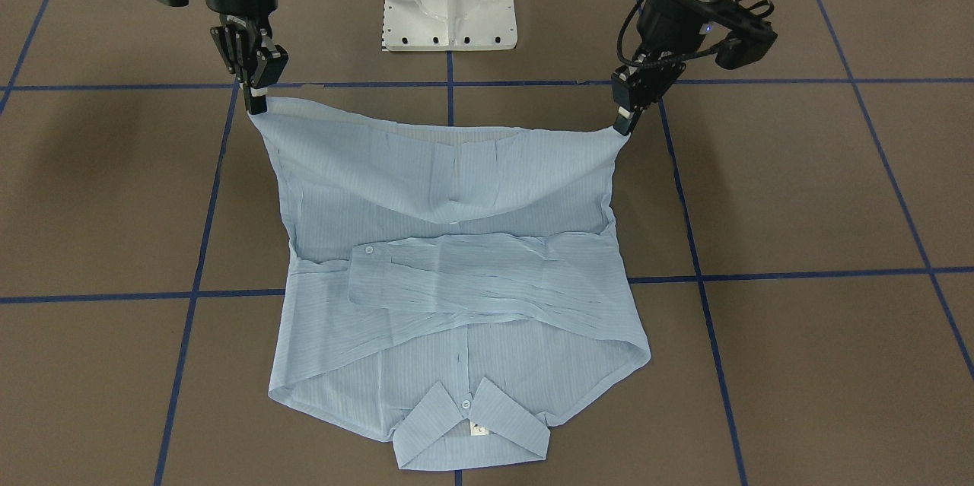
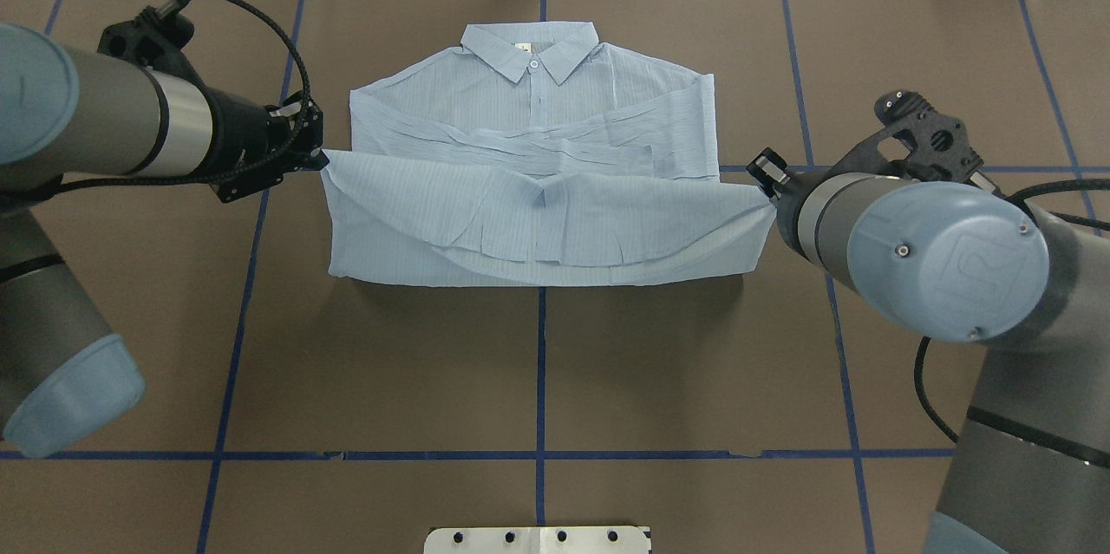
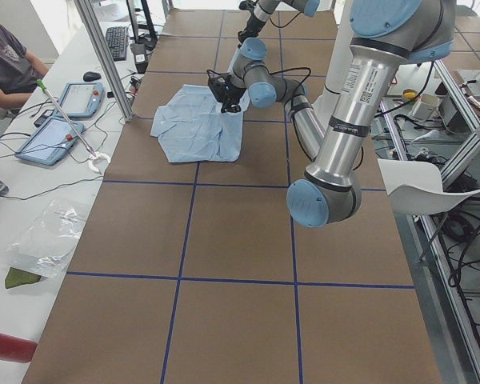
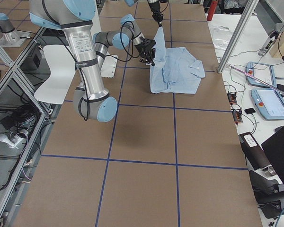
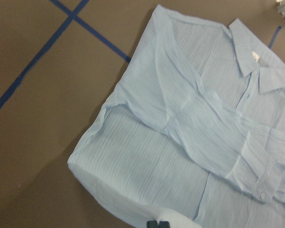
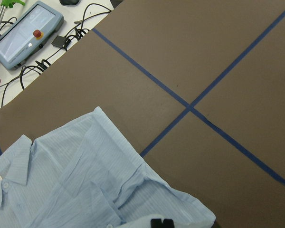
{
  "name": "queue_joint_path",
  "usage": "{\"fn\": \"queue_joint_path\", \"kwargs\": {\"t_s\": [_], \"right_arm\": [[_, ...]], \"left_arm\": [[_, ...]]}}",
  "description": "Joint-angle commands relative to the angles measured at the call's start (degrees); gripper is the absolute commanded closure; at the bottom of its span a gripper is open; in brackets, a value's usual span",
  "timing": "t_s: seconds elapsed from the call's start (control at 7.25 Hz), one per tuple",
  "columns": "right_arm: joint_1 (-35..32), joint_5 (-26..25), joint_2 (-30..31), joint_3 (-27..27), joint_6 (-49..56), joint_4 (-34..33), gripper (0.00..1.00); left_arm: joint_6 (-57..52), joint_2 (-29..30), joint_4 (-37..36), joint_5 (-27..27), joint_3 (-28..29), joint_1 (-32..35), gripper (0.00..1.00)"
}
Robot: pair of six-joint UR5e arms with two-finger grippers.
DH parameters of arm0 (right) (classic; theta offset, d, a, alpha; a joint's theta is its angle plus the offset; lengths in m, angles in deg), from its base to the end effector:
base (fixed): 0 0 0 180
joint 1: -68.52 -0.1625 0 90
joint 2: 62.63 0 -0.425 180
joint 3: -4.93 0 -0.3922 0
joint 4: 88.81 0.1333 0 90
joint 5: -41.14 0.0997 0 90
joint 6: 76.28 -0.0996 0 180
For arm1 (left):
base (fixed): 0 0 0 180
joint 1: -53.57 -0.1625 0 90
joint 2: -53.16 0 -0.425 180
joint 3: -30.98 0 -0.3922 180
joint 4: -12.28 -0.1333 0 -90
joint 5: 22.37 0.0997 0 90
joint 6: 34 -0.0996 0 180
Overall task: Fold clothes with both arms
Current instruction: 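Lift the hem with both grippers and fold it toward the collar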
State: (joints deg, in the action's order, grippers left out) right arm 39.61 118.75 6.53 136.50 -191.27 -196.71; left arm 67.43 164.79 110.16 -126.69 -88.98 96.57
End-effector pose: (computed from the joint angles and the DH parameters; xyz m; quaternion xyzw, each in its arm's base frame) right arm -0.3385 -0.3636 0.2116 0.1127 -0.3729 0.4534 0.8017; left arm 0.3165 -0.4437 0.2134 0.0297 0.5030 -0.3390 0.7945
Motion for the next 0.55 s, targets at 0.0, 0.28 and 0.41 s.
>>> {"fn": "queue_joint_path", "kwargs": {"t_s": [0.0, 0.28, 0.41], "right_arm": [[-4.2, 0.3, -4.2, -7.8, 4.5, 0.8, 1.00], [-10.9, 8.6, -6.6, -20.7, 11.9, 11.1, 1.00], [-12.7, 11.3, -6.7, -27.8, 14.7, 20.4, 1.00]], "left_arm": [[-3.9, 3.9, 3.1, -0.3, 8.9, 3.4, 1.00], [-4.6, 5.3, 13.9, -0.1, 20.2, 5.2, 1.00], [-5.1, 7.3, 18.3, 0.1, 26.4, 5.5, 1.00]]}}
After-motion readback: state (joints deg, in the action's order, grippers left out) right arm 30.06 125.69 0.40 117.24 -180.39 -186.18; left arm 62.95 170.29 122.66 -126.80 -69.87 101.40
